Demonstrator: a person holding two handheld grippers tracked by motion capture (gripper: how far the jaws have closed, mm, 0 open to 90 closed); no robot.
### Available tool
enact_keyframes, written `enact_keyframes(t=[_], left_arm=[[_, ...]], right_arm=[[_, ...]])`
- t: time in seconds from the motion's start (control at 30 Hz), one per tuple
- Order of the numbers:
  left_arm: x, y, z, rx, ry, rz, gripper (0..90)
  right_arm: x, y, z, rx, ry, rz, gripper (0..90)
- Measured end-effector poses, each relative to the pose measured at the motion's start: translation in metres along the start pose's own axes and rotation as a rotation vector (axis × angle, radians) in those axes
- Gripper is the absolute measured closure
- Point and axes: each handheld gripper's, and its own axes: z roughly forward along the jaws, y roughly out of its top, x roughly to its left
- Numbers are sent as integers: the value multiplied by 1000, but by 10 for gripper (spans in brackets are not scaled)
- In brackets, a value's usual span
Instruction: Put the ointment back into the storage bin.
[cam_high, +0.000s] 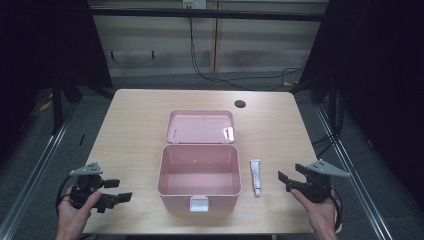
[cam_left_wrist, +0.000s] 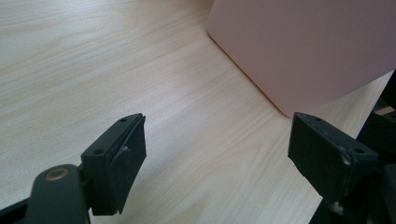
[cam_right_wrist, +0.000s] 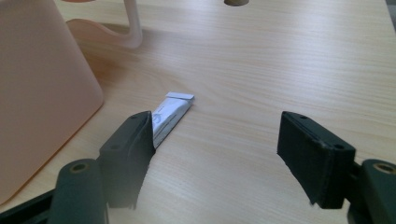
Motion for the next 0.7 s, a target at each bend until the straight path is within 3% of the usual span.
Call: enact_keyframes(t=[0.07, 0.17, 0.23, 0.3, 0.5, 0.7], left_arm=[[0, 0, 1, 5, 0, 0, 191], [-1, 0, 1, 4, 0, 2, 191], [0, 0, 1, 2, 1, 4, 191], [-1, 0, 1, 6, 3, 2, 191], [0, 0, 0, 4, -1, 4, 191], [-1, 0, 1, 5, 0, 4, 191]], right_arm=[[0, 1, -2, -5, 14, 9, 292], [-4, 3, -3, 52, 63, 61, 306], [-4, 3, -2, 64, 63, 63, 305], [-4, 5, -1, 114, 92, 61, 303], [-1, 10, -2, 153, 93, 51, 372], [3, 12, -1, 189, 91, 82, 447]])
